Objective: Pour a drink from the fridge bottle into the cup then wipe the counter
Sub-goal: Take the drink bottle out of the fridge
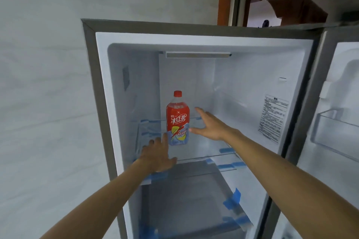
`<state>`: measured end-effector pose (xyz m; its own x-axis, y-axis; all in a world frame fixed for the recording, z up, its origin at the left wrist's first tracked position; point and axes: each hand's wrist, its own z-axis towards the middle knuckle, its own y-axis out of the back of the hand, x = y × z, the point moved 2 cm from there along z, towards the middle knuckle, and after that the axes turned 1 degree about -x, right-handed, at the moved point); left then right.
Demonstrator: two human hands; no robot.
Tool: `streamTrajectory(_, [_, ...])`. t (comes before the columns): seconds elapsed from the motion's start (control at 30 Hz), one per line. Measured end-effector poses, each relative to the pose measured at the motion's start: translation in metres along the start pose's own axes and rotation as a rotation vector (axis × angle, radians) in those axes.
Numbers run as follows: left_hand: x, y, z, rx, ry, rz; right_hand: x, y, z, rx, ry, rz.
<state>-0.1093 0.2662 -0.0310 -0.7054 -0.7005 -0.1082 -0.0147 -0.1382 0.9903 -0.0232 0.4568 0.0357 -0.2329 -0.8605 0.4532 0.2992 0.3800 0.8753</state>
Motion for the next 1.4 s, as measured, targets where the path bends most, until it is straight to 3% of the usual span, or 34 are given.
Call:
streamTrajectory(0.23, [0.003, -0.009, 0.032, 0.038, 0.107, -0.064, -0.009, -0.015, 0.063, -0.002, 0.087, 0.304])
streamTrajectory(0.63, [0.012, -0.017, 0.052, -0.015, 0.181, -0.162, -0.006, -0.032, 0.104, 0.013, 0.163, 0.586])
streamTrajectory(0.8, [-0.001, -0.008, 0.056, 0.020, 0.166, -0.725, -0.005, -0.029, 0.107, 0.009, 0.173, 0.614])
streamTrajectory(0.93, [-0.011, 0.003, 0.059, 0.035, 0.339, -1.216, -0.001, -0.025, 0.105, 0.042, 0.225, 0.609])
streamTrajectory(1.2, [0.005, 0.004, 0.063, 0.030, 0.532, -1.643, 0.011, -0.005, 0.095, -0.006, 0.274, 0.658])
streamTrajectory(1.4, [0.006, 0.009, 0.051, 0.071, 0.516, -1.930, 0.027, 0.015, 0.084, -0.015, 0.309, 0.713])
